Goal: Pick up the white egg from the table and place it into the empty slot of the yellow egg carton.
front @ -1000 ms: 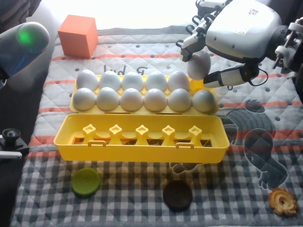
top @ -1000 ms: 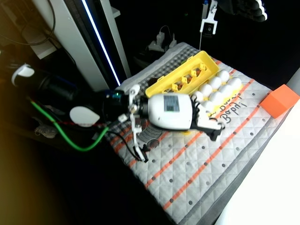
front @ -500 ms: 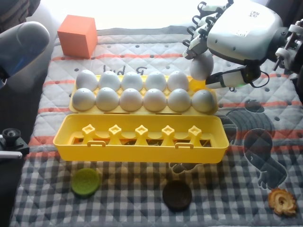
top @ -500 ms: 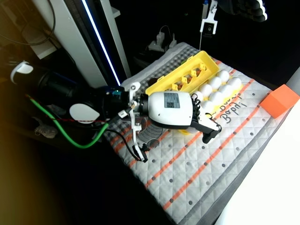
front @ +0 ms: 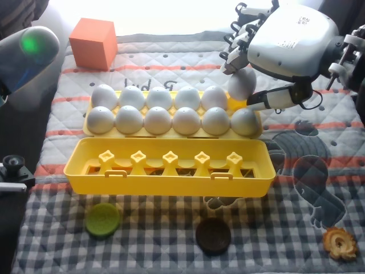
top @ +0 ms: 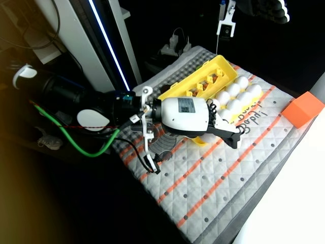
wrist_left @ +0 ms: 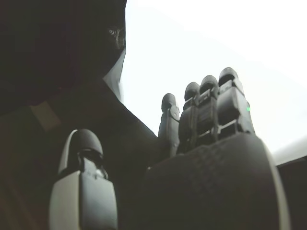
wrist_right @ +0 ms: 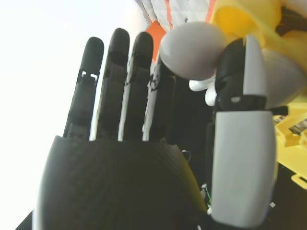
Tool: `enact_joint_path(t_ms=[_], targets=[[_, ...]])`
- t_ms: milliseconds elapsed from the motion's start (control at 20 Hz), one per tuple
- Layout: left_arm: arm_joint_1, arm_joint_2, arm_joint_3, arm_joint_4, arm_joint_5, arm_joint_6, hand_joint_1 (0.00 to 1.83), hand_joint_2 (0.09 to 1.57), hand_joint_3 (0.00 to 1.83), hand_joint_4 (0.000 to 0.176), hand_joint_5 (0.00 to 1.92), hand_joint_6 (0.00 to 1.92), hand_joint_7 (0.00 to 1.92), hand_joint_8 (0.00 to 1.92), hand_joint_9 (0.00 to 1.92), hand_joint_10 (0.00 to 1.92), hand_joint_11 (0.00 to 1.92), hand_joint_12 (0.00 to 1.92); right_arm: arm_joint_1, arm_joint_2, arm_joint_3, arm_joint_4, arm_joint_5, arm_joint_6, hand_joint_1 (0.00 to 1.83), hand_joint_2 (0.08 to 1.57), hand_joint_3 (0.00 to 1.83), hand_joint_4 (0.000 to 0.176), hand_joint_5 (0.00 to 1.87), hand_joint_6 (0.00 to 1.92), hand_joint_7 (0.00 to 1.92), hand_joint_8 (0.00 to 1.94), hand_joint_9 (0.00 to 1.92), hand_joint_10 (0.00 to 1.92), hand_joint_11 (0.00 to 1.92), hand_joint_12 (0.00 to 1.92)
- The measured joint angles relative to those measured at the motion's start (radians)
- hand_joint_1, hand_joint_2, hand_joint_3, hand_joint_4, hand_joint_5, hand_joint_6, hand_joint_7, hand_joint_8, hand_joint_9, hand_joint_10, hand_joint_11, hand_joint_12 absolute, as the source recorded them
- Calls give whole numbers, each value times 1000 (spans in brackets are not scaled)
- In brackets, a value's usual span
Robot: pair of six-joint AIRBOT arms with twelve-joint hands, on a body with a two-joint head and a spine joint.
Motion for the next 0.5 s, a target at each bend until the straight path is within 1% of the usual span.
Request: enact_joint_path(t_ms=[50, 100, 150, 200, 250, 300, 350, 400, 450, 500], targets=[[0, 0, 0, 0, 0, 0, 380, 961, 0, 106, 243, 1, 133, 1, 57, 0, 0, 0, 0, 1, 0, 0, 0, 0, 903, 982, 0, 0, 781, 0, 691, 0, 614, 18, 181, 987], [0, 0, 0, -1, 0, 0, 377, 960, 0, 107, 243, 1, 127, 0, 49, 0, 0, 0, 0, 1, 0, 1, 0, 0, 909, 972, 0, 0, 775, 1, 729, 16, 664, 38, 225, 1010], [0, 0, 0, -1, 0, 0, 383, 965, 2, 104, 241, 0, 124, 0, 46, 0, 0, 0, 0, 1, 0, 1, 0, 0, 889, 965, 0, 0, 754, 0, 586, 2, 539, 7, 158, 945], [0, 0, 0, -1, 0, 0, 393, 960, 0, 110, 244, 2, 126, 1, 48, 1, 0, 0, 0, 1, 0, 1, 0, 0, 890, 958, 0, 7, 732, 0, 555, 0, 559, 12, 176, 1058], [0, 0, 0, 0, 0, 0, 394, 960, 0, 102, 248, 3, 130, 2, 53, 3, 0, 0, 0, 2, 0, 2, 0, 0, 879, 954, 0, 14, 727, 0, 532, 0, 527, 2, 149, 1067], [0, 0, 0, 0, 0, 0, 384, 959, 0, 102, 246, 2, 133, 3, 57, 4, 0, 0, 0, 3, 0, 2, 0, 0, 868, 957, 0, 17, 708, 0, 593, 8, 592, 19, 186, 1119], [0, 0, 0, 0, 0, 0, 404, 961, 0, 85, 256, 5, 140, 5, 64, 6, 0, 0, 0, 5, 0, 2, 0, 0, 869, 957, 0, 9, 715, 1, 617, 5, 581, 7, 174, 1002], [0, 0, 0, 0, 0, 0, 405, 958, 0, 91, 256, 5, 139, 4, 59, 4, 0, 0, 0, 8, 0, 2, 0, 0, 872, 952, 0, 0, 733, 2, 618, 1, 551, 1, 151, 902], [0, 0, 0, -1, 0, 0, 409, 958, 0, 93, 256, 4, 135, 2, 57, 2, 0, 0, 0, 10, 0, 2, 0, 0, 888, 965, 0, 0, 728, 0, 668, 4, 609, 11, 206, 942], [0, 0, 0, -1, 0, -1, 408, 958, 0, 104, 254, 2, 135, 2, 58, 2, 0, 0, 0, 14, 0, 2, 0, 0, 884, 974, 0, 9, 714, 0, 620, 0, 547, 2, 103, 987]])
